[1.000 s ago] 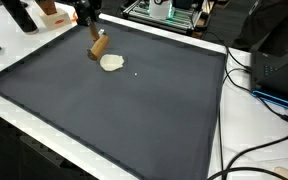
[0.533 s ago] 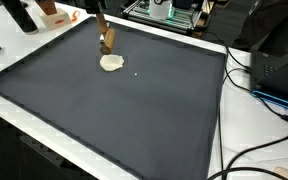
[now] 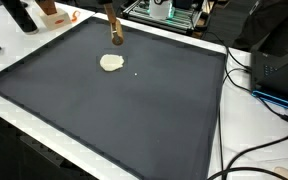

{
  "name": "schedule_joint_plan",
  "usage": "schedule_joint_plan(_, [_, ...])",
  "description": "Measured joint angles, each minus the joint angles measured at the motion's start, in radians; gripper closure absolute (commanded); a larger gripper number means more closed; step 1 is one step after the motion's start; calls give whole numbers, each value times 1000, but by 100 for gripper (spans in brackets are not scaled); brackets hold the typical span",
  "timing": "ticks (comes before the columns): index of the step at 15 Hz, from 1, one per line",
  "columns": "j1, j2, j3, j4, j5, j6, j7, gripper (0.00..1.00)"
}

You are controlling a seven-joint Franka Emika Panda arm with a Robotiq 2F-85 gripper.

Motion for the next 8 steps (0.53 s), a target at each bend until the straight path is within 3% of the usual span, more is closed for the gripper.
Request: schedule_joint_plan(8, [0, 8, 0, 0, 0, 1, 0, 51])
